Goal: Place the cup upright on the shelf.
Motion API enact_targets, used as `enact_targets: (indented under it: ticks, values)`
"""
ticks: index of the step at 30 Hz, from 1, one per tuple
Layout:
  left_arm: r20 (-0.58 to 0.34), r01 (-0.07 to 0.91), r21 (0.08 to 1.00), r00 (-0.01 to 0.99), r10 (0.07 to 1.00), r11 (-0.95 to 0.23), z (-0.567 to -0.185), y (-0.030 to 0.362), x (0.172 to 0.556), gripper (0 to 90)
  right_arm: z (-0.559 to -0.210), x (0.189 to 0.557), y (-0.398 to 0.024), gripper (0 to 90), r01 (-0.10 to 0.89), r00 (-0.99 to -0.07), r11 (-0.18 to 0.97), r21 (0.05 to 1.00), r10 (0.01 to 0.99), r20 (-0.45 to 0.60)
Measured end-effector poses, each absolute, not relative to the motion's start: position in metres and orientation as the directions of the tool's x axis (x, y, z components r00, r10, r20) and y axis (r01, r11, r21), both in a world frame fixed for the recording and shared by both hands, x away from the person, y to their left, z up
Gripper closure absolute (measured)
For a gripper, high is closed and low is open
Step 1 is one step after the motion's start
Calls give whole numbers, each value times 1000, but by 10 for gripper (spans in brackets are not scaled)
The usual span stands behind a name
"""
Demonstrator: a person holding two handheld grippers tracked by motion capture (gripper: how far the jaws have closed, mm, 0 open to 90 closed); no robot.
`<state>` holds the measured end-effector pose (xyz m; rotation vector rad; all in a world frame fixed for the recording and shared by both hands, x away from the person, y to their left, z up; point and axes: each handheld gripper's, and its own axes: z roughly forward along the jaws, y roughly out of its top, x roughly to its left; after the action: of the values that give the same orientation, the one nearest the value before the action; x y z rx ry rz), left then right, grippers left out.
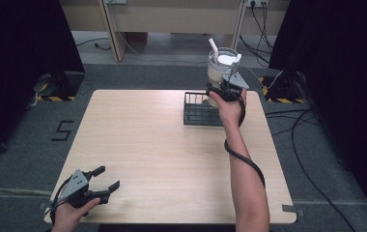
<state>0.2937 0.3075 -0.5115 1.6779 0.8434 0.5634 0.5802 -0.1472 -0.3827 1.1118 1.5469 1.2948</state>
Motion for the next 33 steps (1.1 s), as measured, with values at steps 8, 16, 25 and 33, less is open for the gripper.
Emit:
enact_targets:
  ticks: [8, 16, 25, 33]
  values:
    - [-61, 242, 963, 631, 773, -122, -512, 307, 294, 162, -399, 591, -145, 105, 156, -267, 76, 985, 963, -32]
    - [-55, 241, 962, 632, 773, -129, -511, 307, 293, 162, -416, 596, -145, 105, 186, -263, 72, 980, 965, -21]
    - [-55, 239, 963, 633, 772, -127, -511, 307, 293, 162, -435, 599, -144, 104, 215, -261, 83, 973, 965, -25]
    - [-52, 237, 963, 635, 771, -131, -511, 306, 293, 162, -440, 600, -142, 104, 206, -262, 88, 975, 964, -31]
